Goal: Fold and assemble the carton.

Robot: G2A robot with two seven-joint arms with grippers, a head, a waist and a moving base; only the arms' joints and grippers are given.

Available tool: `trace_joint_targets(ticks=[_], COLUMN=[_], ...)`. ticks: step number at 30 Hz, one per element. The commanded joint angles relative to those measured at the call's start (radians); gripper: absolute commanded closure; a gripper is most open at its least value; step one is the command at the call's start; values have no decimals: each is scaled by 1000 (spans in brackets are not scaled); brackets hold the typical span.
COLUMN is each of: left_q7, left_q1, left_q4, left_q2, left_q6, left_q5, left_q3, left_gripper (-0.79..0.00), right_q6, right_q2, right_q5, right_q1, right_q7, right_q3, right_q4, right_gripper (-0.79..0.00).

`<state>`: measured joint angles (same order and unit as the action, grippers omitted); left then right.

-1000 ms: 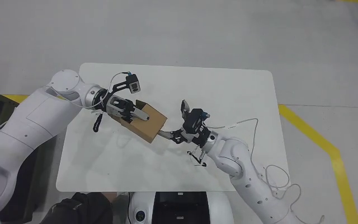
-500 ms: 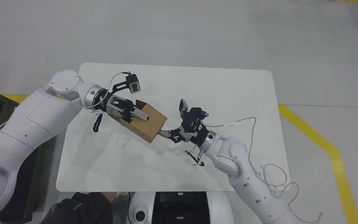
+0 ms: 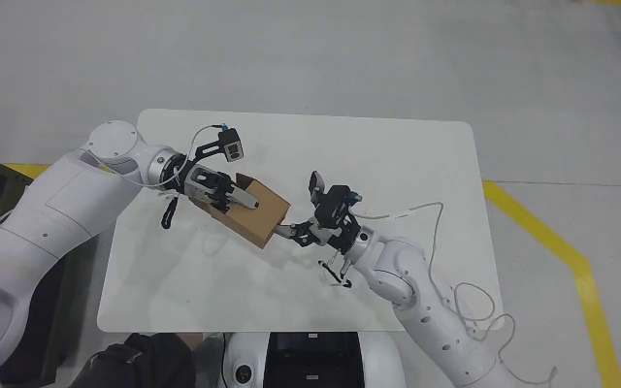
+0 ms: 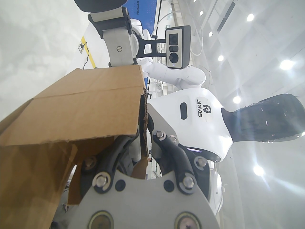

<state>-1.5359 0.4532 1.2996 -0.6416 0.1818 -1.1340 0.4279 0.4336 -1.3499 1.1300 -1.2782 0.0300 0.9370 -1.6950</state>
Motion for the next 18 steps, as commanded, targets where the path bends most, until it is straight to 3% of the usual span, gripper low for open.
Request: trace_joint_targets(ticks=[1,12,18], left_q7=[0,0,0], left_q1=[0,0,0], left_q4=[0,0,0], left_q2=[0,0,0], left_q6=[0,0,0], left_q5=[0,0,0], left_q3=[0,0,0], left_gripper=[0,0,0], right_q6=[-2,22,147], right_q2=[3,31,46], right_q5=[4,10,-74], right_q1=[-11,-103,-127], right_q7=[5,41,70], right_q3=[12,100,140], right_q4=[-9,-93,-113], right_gripper=[-785,-785,-785])
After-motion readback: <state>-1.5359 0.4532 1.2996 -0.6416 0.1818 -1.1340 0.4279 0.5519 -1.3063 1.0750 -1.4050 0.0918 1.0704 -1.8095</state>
